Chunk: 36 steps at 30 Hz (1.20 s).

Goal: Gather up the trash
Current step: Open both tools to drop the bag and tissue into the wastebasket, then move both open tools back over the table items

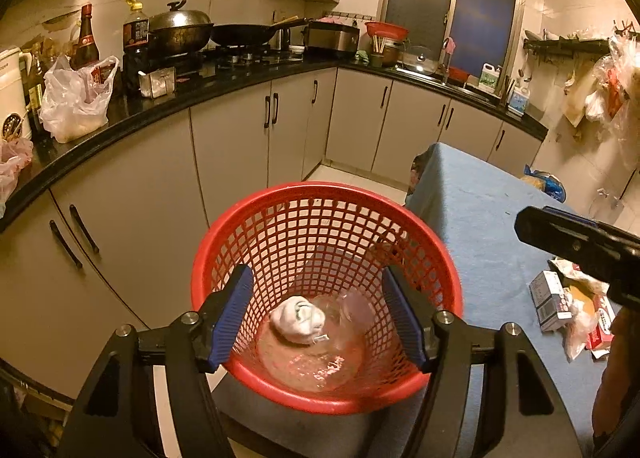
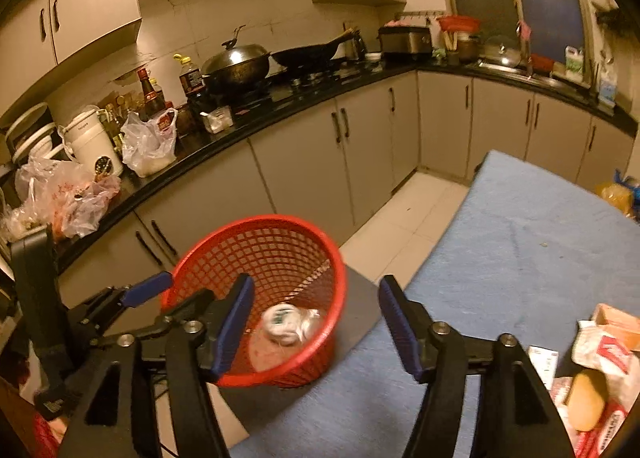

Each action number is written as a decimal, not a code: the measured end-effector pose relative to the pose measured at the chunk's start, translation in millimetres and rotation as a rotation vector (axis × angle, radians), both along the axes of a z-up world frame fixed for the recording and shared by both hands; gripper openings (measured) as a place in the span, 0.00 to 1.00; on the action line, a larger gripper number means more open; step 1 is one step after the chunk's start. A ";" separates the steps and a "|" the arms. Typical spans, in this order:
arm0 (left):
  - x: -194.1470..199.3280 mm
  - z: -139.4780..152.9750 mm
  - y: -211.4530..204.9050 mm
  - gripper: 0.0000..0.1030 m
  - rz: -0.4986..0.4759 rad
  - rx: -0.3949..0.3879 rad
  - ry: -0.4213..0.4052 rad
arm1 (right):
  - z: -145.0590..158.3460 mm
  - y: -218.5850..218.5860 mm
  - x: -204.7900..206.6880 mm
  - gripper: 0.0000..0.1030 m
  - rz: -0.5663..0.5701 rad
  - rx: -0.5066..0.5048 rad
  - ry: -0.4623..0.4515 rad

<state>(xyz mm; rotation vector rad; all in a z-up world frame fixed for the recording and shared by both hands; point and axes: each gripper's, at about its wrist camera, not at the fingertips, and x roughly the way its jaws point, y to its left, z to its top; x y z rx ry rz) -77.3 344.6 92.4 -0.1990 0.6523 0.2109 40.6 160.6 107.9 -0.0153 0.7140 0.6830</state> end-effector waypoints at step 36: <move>-36.2 -36.8 -180.4 0.67 -0.247 0.036 0.070 | -48.7 -170.9 -88.4 0.81 -0.292 -0.196 -0.078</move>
